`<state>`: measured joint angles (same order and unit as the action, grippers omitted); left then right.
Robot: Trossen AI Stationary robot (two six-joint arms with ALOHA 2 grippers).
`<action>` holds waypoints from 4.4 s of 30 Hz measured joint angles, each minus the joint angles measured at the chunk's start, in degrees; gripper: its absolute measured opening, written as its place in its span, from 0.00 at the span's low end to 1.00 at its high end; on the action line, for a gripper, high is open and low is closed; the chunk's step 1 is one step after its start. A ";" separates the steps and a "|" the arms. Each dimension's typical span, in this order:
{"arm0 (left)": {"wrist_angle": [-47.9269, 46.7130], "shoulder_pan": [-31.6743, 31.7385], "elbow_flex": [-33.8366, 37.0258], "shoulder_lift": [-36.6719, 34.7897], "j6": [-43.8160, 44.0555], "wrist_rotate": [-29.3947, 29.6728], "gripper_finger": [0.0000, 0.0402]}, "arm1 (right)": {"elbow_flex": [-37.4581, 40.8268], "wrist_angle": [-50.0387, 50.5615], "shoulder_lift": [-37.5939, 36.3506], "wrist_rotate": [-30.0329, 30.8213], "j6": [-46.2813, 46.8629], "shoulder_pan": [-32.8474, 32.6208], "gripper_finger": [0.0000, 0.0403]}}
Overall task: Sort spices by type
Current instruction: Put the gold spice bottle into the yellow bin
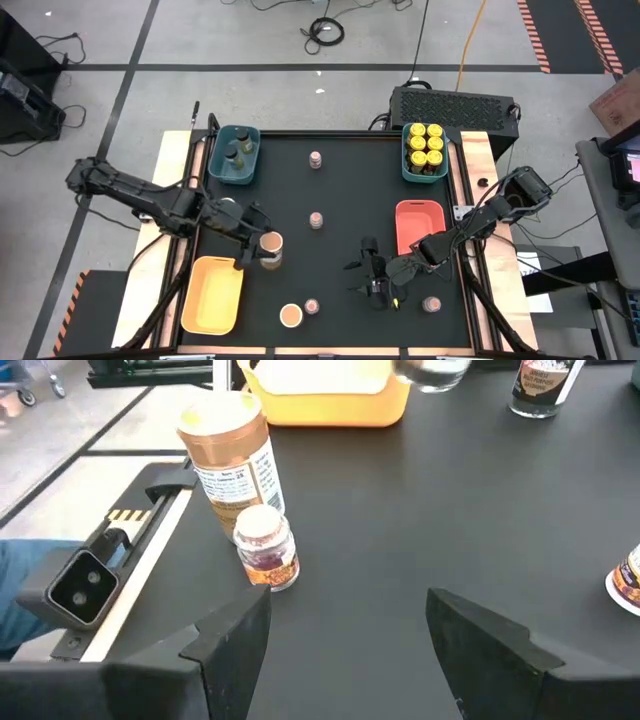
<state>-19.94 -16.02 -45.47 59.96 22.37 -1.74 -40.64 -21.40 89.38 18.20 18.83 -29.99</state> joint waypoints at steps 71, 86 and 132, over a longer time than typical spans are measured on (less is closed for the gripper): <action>-13.40 -34.11 17.71 -12.39 23.84 19.57 0.78 | 0.00 -16.99 0.00 9.01 7.67 1.49 0.65; -12.97 -34.11 15.74 -12.37 21.03 19.92 0.80 | 0.00 -16.99 0.00 8.98 7.72 1.57 0.65; -60.02 26.73 -14.80 -0.37 10.17 4.46 0.80 | -0.02 -8.77 0.00 8.50 5.43 0.07 0.65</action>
<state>-79.96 10.71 -60.27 59.60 32.54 2.72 -40.66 -30.18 89.38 26.70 24.26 -29.92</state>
